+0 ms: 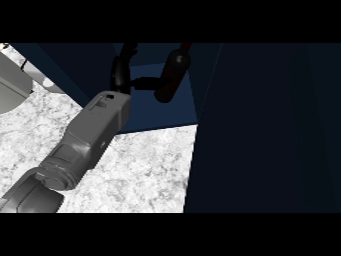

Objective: Pick up the wine, place it into the cabinet and close the cabinet

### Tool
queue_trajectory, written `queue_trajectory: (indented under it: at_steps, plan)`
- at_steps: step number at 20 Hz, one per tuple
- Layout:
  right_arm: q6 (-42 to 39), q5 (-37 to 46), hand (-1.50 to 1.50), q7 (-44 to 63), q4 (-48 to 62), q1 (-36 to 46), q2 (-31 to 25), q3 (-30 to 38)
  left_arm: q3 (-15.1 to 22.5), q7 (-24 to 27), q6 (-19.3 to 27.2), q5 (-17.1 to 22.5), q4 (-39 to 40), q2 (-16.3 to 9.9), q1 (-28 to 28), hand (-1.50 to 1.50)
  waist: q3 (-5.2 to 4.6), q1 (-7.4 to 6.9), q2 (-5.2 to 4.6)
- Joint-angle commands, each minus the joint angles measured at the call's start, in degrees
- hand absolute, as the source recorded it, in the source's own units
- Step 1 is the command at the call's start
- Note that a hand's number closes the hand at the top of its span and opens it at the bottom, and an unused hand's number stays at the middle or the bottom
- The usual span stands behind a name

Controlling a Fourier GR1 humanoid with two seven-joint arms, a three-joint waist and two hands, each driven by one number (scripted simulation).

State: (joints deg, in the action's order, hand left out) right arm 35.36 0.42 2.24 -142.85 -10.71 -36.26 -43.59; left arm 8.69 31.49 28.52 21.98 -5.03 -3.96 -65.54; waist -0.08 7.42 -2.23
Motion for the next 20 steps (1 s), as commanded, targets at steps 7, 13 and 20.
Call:
queue_trajectory:
  at_steps: [7,13,20]
  plan:
    - [-0.31,-3.05,-1.5,2.46,-7.36,-2.01,-1.3,2.01,-2.25,2.5,-10.32,1.62,-1.52,-2.22,-1.15,-1.5,-0.12,-1.14,0.01]
    - [-0.67,-2.68,-1.5,1.2,-7.85,-3.28,-1.42,0.31,-5.89,5.84,-15.01,4.99,-4.38,1.66,-2.41,1.5,-0.06,-1.41,0.58]
    - [-0.15,-2.39,-1.5,2.5,-10.35,-6.08,-3.42,0.77,-6.77,4.64,-19.29,5.4,-4.57,3.53,-4.72,-1.5,0.0,-2.93,1.36]
